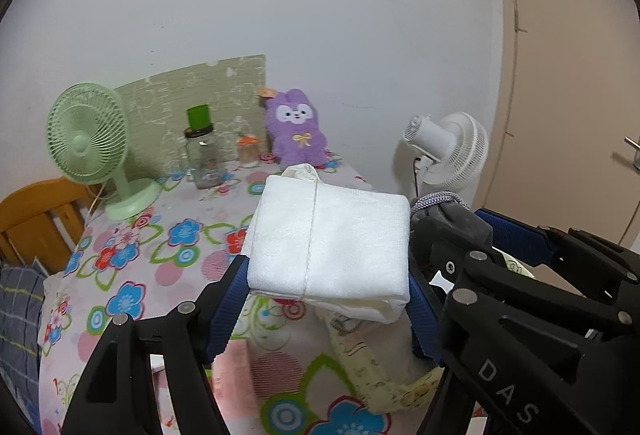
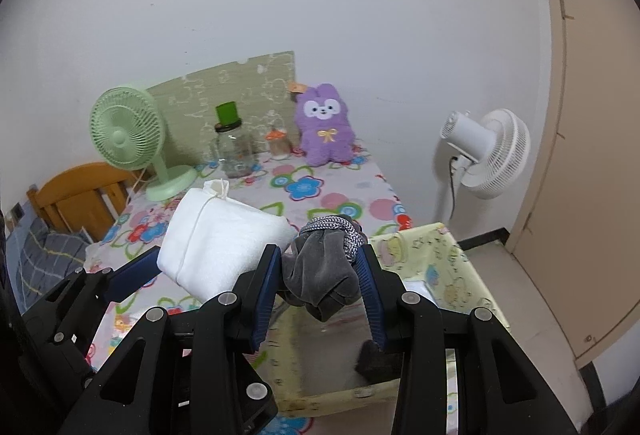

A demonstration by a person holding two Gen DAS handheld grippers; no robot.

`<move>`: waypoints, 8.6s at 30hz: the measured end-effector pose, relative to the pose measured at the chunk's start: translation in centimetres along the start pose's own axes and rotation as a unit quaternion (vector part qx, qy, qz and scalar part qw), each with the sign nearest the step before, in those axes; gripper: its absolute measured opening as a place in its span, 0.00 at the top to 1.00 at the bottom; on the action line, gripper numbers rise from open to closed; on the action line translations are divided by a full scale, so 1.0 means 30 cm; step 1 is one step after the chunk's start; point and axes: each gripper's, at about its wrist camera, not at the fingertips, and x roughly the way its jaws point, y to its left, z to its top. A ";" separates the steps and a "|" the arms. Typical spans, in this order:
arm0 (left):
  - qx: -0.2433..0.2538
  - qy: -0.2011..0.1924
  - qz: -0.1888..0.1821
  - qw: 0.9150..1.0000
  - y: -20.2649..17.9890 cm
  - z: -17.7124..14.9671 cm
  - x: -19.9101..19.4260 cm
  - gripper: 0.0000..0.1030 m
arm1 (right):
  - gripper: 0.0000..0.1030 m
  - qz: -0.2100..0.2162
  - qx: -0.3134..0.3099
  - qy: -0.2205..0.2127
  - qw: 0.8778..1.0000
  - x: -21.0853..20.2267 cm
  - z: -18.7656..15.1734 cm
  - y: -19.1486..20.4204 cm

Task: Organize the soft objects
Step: 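Carry the grey sock and white cloth with both tools toward the storage box, then open the right tool over the box while the left tool releases the white cloth, then withdraw both tools from the box back toward the table items, then grasp the pink paper packet with the right tool while the left grasps the cartoon tissue pack, then carry the pink packet and cartoon tissue pack with both tools over the box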

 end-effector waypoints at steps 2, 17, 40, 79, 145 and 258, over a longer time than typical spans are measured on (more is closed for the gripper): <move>0.002 0.005 -0.006 1.000 -0.021 0.002 0.017 0.26 | 0.58 -0.005 0.005 0.002 1.000 0.007 -0.005 -0.023; 0.033 0.046 -0.030 0.998 -0.149 -0.012 0.158 0.25 | 0.58 -0.032 0.031 0.022 0.999 0.095 -0.025 -0.189; 0.047 0.086 -0.017 0.995 -0.157 -0.009 0.262 0.01 | 0.42 -0.022 0.049 0.049 0.997 0.249 -0.012 -0.235; 0.006 0.040 -0.002 0.999 0.053 -0.026 0.036 0.01 | 0.09 -0.037 -0.011 0.009 0.999 0.055 -0.027 0.027; -0.061 0.093 0.084 0.990 0.510 -0.347 0.030 0.02 | 0.19 0.053 -0.071 0.081 0.993 0.211 -0.270 0.478; -0.057 0.018 0.078 0.995 0.356 -0.147 -0.143 0.54 | 0.59 0.061 -0.056 0.030 0.996 0.026 -0.095 0.393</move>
